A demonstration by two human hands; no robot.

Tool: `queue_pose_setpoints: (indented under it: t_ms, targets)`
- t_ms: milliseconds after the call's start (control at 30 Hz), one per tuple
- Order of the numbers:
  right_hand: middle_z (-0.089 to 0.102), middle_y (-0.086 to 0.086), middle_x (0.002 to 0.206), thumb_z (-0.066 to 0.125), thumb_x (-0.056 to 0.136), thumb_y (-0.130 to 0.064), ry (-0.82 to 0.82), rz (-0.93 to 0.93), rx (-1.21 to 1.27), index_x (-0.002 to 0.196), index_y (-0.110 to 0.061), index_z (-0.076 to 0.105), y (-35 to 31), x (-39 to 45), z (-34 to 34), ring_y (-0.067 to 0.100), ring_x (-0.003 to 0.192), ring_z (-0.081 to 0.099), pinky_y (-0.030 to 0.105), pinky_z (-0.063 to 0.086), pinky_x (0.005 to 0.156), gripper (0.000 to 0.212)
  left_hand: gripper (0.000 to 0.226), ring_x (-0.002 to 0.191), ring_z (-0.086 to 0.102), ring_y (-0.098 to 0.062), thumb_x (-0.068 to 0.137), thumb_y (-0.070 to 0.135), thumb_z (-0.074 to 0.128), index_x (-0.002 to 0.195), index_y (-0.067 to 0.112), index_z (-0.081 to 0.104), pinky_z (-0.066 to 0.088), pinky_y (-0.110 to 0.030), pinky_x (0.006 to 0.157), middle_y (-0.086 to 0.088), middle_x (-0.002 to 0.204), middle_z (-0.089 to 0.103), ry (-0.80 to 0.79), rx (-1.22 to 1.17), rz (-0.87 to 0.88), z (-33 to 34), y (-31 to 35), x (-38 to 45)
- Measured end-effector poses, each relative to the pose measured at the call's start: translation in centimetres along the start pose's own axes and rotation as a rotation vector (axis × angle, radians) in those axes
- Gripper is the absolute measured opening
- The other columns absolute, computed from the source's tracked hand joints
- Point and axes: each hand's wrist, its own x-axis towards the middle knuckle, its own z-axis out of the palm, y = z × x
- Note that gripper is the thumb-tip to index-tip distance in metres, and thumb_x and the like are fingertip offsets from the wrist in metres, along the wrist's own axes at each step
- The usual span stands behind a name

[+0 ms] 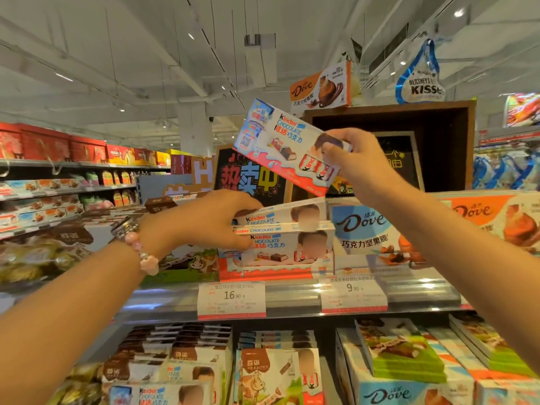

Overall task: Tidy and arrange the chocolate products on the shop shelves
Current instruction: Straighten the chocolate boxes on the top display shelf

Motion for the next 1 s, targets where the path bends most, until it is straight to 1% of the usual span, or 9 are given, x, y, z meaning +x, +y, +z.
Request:
queue_pose_setpoints:
  t_ms: [100,267,400,500,600,667,800,867,1000]
  targets:
    - [0.061,0.015,0.111,0.051,0.093,-0.006,-0.082,-0.008,-0.104,0.112,-0.002,0.055,0.9,-0.4,0.9,0.023,0.096,0.064,0.035,0.056,0.080,0.020,0.043,0.091,0.058,-0.003,0.078,0.027,0.071,0.119,0.025,0.056,0.051,-0.030,0.080,0.008,0.107,0.063,0.009,-0.038,0.018,0.1,-0.3,0.0]
    - [0.056,0.003,0.104,0.052,0.088,0.000,-0.218,-0.047,-0.183,0.089,-0.010,0.060,1.3,-1.0,1.2,0.010,0.088,0.056,0.006,0.046,0.060,0.013,0.046,0.100,0.055,-0.004,0.072,0.033,0.076,0.106,0.030,0.045,0.051,-0.025,0.083,0.013,0.109,0.056,0.078,-0.088,-0.029,0.3,-0.9,-0.2]
    - [0.059,-0.006,0.094,0.053,0.090,-0.001,-0.376,-0.038,-0.231,0.086,-0.016,0.057,1.0,-0.8,0.7,0.002,0.094,0.053,0.015,0.041,0.076,0.016,0.038,0.094,0.055,0.001,0.073,0.035,0.076,0.098,0.030,0.048,0.051,-0.018,0.073,0.020,0.101,0.056,0.089,-0.056,-0.004,0.3,-1.2,-0.3]
    - [0.059,0.002,0.104,0.052,0.091,-0.005,-0.377,-0.077,-0.271,0.096,-0.014,0.055,1.4,-1.0,0.6,0.012,0.101,0.054,0.021,0.046,0.080,0.010,0.038,0.095,0.051,0.007,0.071,0.035,0.077,0.099,0.032,0.051,0.048,-0.014,0.073,0.022,0.101,0.054,0.124,-0.064,0.023,0.4,-1.5,-0.4]
    - [0.058,0.003,0.104,0.054,0.090,-0.005,-0.373,-0.141,-0.327,0.100,-0.012,0.053,1.4,-1.0,0.2,0.013,0.096,0.054,0.016,0.047,0.070,0.012,0.043,0.100,0.041,0.004,0.068,0.041,0.077,0.102,0.036,0.051,0.041,-0.015,0.084,0.019,0.112,0.044,0.176,-0.011,0.054,0.7,-1.8,-0.5]
    - [0.057,-0.001,0.096,0.054,0.089,-0.003,-0.461,-0.172,-0.396,0.105,-0.016,0.052,1.0,-0.9,-0.1,0.006,0.088,0.055,0.014,0.042,0.066,0.020,0.046,0.116,0.025,-0.001,0.067,0.045,0.076,0.105,0.035,0.054,0.032,-0.026,0.100,0.012,0.126,0.033,0.230,0.060,0.076,0.9,-2.0,-0.7]
    - [0.061,0.011,0.103,0.052,0.090,0.001,-0.591,-0.179,-0.445,0.116,-0.019,0.058,0.8,-0.9,0.0,0.011,0.100,0.057,0.015,0.046,0.082,0.033,0.046,0.138,-0.002,-0.004,0.068,0.047,0.075,0.108,0.034,0.057,0.014,-0.041,0.111,0.011,0.153,0.003,0.251,0.055,0.070,1.0,-2.1,-1.1]
    - [0.061,0.005,0.106,0.052,0.091,0.000,-0.589,-0.157,-0.423,0.117,-0.017,0.061,0.9,-0.9,0.1,0.013,0.105,0.056,0.023,0.046,0.091,0.033,0.044,0.141,0.007,-0.014,0.071,0.046,0.073,0.109,0.035,0.054,0.019,-0.043,0.113,0.012,0.154,0.006,0.193,0.020,0.045,0.9,-1.9,-1.2]
    - [0.062,-0.011,0.100,0.050,0.092,-0.001,-0.610,-0.102,-0.326,0.117,-0.019,0.062,1.3,-0.9,0.1,0.001,0.099,0.057,0.010,0.047,0.082,0.033,0.044,0.129,0.034,-0.014,0.073,0.045,0.071,0.111,0.038,0.049,0.034,-0.047,0.105,0.013,0.147,0.029,0.142,0.009,0.025,0.7,-1.8,-1.0]
